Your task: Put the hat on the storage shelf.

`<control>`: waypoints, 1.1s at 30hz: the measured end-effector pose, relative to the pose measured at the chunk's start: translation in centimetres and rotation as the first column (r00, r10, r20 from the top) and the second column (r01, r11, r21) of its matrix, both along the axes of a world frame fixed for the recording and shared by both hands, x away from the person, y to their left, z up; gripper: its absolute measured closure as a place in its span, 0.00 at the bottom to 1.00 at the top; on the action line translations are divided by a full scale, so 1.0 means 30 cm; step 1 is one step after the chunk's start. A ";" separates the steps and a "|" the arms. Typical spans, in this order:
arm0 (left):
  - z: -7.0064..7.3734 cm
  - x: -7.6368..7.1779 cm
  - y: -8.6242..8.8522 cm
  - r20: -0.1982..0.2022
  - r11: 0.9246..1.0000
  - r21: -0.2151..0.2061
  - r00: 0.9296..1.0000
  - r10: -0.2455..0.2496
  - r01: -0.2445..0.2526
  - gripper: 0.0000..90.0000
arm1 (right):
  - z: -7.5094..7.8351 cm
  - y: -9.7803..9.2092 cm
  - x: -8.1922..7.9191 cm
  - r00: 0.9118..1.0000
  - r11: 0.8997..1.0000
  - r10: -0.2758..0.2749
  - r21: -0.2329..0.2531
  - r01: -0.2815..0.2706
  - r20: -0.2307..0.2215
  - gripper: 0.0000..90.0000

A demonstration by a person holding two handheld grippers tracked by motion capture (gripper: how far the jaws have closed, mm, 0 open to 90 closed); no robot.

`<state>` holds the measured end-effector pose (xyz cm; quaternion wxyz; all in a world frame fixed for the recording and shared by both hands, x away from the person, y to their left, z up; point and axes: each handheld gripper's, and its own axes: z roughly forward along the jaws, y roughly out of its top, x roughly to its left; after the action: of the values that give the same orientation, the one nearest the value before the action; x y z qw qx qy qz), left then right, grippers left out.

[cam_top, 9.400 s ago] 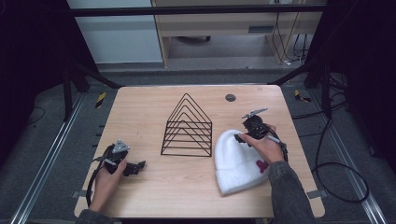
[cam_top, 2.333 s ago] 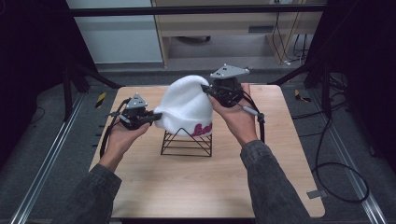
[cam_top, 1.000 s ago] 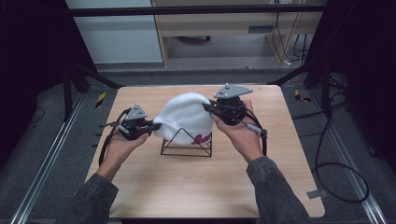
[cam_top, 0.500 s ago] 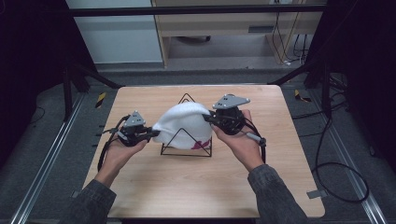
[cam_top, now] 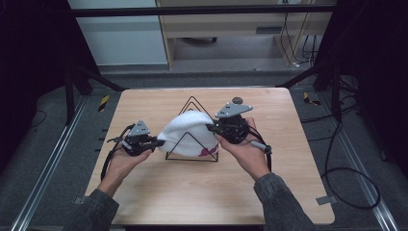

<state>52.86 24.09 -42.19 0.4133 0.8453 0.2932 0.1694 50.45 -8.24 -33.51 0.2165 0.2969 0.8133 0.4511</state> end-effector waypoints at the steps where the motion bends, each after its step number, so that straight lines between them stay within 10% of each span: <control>1: -0.003 0.000 -0.001 0.000 1.000 0.005 1.000 -0.001 0.001 0.87 | -0.002 0.002 -0.001 1.000 1.000 0.003 0.002 -0.003 -0.003 0.89; 33: -0.086 0.008 0.017 -0.066 0.999 0.030 0.998 -0.008 0.010 0.86 | -0.040 0.059 -0.014 0.996 0.997 0.060 -0.049 -0.063 -0.063 0.83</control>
<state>53.09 24.61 -44.77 0.3913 0.8578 0.3003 0.1443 50.04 -6.45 -34.70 0.1850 0.2799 0.8395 0.4273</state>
